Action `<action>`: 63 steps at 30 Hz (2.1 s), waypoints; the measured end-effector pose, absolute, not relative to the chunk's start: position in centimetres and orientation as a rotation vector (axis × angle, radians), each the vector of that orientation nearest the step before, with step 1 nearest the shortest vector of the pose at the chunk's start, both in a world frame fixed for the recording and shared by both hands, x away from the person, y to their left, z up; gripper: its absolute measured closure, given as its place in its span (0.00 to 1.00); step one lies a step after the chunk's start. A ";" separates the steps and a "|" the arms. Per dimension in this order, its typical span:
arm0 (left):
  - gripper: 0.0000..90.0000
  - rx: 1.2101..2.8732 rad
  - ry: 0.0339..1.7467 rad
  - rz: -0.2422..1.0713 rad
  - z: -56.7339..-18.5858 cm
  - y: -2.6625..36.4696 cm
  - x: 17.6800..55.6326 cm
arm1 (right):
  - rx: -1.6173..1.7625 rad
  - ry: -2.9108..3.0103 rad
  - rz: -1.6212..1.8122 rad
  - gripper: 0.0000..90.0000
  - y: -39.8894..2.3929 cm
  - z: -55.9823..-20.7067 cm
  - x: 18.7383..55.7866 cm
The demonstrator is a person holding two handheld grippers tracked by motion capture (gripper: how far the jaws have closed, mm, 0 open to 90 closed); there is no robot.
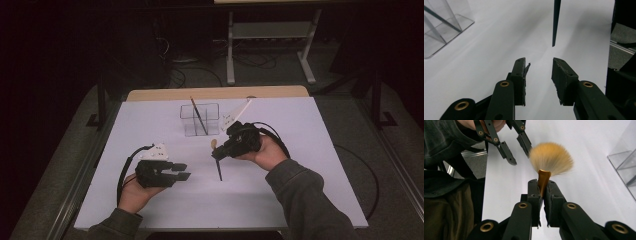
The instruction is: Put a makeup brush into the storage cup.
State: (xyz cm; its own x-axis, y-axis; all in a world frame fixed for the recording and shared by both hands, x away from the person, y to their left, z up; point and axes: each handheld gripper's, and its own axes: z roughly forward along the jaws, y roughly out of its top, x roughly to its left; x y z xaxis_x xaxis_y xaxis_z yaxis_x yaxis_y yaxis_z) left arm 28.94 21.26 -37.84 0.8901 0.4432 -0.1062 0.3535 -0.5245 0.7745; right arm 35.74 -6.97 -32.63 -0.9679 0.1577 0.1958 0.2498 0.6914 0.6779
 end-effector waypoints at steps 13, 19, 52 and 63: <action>0.67 2.168 0.625 0.176 -38.6 22.7 28.8 | -0.356 -2.789 -1.136 0.92 -7.6 -33.1 36.8; 0.67 2.164 0.635 0.186 -38.9 23.2 28.9 | -0.380 -2.790 -1.135 0.92 -7.8 -33.2 37.1; 0.57 2.136 0.690 0.251 -39.0 24.7 28.7 | -0.418 -2.807 -1.107 0.92 -8.7 -31.9 38.7; 0.50 2.124 0.695 0.250 -38.8 24.5 28.7 | -0.434 -2.816 -1.123 0.92 -8.8 -31.2 39.5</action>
